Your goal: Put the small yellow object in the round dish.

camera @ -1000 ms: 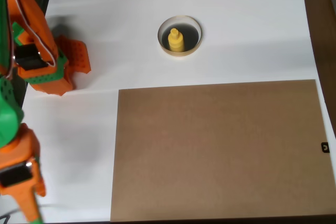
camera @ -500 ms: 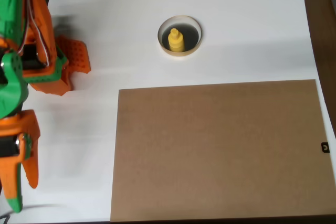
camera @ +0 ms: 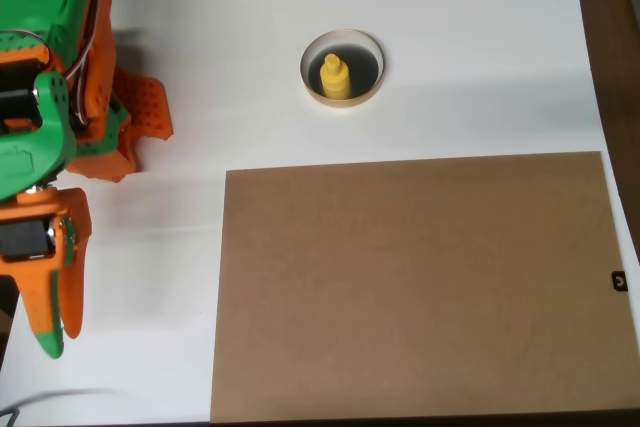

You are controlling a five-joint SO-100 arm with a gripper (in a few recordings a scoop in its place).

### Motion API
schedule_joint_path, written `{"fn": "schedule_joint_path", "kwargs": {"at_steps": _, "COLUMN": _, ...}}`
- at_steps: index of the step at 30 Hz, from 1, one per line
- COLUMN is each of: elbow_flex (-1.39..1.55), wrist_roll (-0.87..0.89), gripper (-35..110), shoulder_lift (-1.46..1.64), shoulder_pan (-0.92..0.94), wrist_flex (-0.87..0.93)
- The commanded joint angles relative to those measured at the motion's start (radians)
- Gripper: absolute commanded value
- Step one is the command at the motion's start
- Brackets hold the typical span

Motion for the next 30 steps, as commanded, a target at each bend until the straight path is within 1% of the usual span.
{"fn": "schedule_joint_path", "kwargs": {"at_steps": 1, "elbow_flex": -0.003, "wrist_roll": -0.017, "gripper": 4, "shoulder_lift": 0.038, "shoulder_pan": -0.008, "wrist_flex": 0.014}}
{"fn": "schedule_joint_path", "kwargs": {"at_steps": 8, "elbow_flex": -0.012, "wrist_roll": -0.081, "gripper": 4, "shoulder_lift": 0.038, "shoulder_pan": -0.028, "wrist_flex": 0.051}}
{"fn": "schedule_joint_path", "kwargs": {"at_steps": 12, "elbow_flex": -0.012, "wrist_roll": -0.032, "gripper": 3, "shoulder_lift": 0.038, "shoulder_pan": -0.029, "wrist_flex": 0.048}}
{"fn": "schedule_joint_path", "kwargs": {"at_steps": 14, "elbow_flex": 0.002, "wrist_roll": -0.012, "gripper": 0, "shoulder_lift": 0.038, "shoulder_pan": -0.02, "wrist_flex": 0.008}}
{"fn": "schedule_joint_path", "kwargs": {"at_steps": 16, "elbow_flex": 0.003, "wrist_roll": 0.015, "gripper": 0, "shoulder_lift": 0.038, "shoulder_pan": 0.003, "wrist_flex": 0.0}}
{"fn": "schedule_joint_path", "kwargs": {"at_steps": 19, "elbow_flex": 0.011, "wrist_roll": 0.095, "gripper": 0, "shoulder_lift": 0.038, "shoulder_pan": 0.044, "wrist_flex": -0.023}}
{"fn": "schedule_joint_path", "kwargs": {"at_steps": 30, "elbow_flex": 0.014, "wrist_roll": 0.089, "gripper": 1, "shoulder_lift": 0.038, "shoulder_pan": 0.028, "wrist_flex": -0.031}}
